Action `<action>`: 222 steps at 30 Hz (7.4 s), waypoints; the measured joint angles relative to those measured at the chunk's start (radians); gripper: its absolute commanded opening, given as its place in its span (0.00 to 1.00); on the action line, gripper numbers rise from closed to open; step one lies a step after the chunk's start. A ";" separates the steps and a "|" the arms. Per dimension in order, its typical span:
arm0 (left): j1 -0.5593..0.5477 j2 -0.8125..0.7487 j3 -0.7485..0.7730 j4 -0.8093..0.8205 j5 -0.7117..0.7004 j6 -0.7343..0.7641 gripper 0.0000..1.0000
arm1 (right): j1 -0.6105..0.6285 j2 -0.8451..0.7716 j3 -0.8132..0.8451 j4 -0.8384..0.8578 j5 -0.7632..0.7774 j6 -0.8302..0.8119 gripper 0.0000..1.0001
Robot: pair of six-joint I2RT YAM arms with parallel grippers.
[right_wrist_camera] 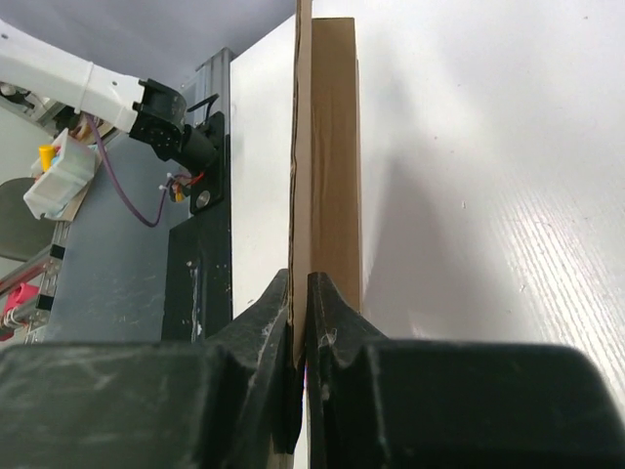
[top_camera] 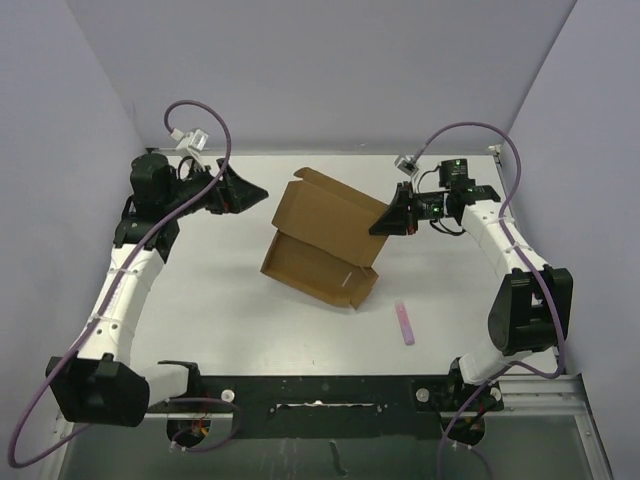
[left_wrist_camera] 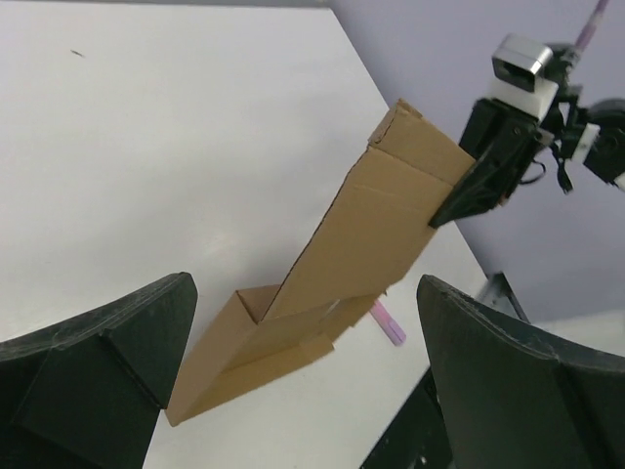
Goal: Fold the paper box
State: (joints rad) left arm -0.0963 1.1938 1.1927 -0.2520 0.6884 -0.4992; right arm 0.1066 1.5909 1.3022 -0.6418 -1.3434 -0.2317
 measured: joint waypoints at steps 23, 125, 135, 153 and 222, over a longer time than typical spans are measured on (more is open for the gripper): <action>-0.209 0.236 -0.025 0.231 0.322 0.133 0.51 | 0.039 0.010 0.056 -0.291 0.021 -0.322 0.00; -0.052 0.248 -0.502 1.170 0.093 -0.196 0.00 | 0.095 0.055 -0.349 0.586 0.573 0.109 0.00; -0.076 0.318 -0.533 1.236 0.061 -0.206 0.00 | 0.082 0.183 -0.287 0.522 0.548 0.109 0.04; -0.100 0.323 -0.537 1.269 0.044 -0.212 0.00 | 0.076 0.217 -0.264 0.507 0.513 0.116 0.27; -0.113 0.313 -0.549 1.092 -0.127 -0.068 0.00 | 0.069 0.239 -0.283 0.541 0.296 0.184 0.55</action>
State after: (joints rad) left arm -0.2089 1.5066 0.6434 0.8398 0.5613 -0.5671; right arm 0.1757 1.8301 1.0195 -0.1013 -1.0473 -0.0475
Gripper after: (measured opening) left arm 0.017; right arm 0.505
